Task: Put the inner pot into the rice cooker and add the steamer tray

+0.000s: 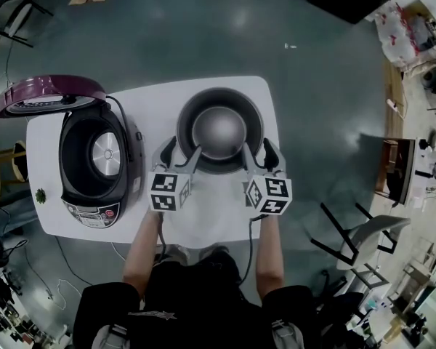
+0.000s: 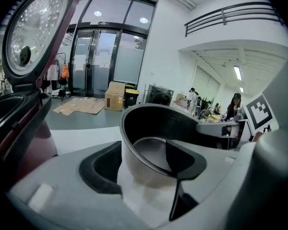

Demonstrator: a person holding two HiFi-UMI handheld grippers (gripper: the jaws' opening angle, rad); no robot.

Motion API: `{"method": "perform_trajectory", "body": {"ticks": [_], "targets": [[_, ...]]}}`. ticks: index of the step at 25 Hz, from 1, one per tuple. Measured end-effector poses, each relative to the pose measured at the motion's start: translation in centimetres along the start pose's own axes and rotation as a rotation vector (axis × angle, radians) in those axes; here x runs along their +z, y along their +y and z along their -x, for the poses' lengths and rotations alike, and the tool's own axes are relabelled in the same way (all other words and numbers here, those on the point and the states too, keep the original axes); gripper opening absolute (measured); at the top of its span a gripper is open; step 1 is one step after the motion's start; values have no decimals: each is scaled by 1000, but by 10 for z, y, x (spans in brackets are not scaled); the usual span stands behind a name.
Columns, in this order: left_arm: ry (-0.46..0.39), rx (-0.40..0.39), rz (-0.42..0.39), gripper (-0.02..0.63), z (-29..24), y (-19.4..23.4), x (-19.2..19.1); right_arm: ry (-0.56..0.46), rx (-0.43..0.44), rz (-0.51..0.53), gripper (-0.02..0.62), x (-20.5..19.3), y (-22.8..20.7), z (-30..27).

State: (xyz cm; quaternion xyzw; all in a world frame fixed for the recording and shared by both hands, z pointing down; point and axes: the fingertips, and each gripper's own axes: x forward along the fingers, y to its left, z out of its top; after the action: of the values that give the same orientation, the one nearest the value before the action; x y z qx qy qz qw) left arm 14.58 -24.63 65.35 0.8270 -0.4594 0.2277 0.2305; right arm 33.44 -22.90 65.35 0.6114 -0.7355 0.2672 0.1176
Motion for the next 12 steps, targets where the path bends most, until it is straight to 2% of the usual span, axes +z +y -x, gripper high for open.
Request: {"method": "perform_trajectory", "body": {"ticks": [4, 12], "targets": [[-2, -3, 0, 268, -1, -1, 1, 6, 18, 18, 188, 0, 4, -1], [-8, 25, -20, 249, 1, 0, 2, 13, -3, 44, 181, 0, 4, 0]]}}
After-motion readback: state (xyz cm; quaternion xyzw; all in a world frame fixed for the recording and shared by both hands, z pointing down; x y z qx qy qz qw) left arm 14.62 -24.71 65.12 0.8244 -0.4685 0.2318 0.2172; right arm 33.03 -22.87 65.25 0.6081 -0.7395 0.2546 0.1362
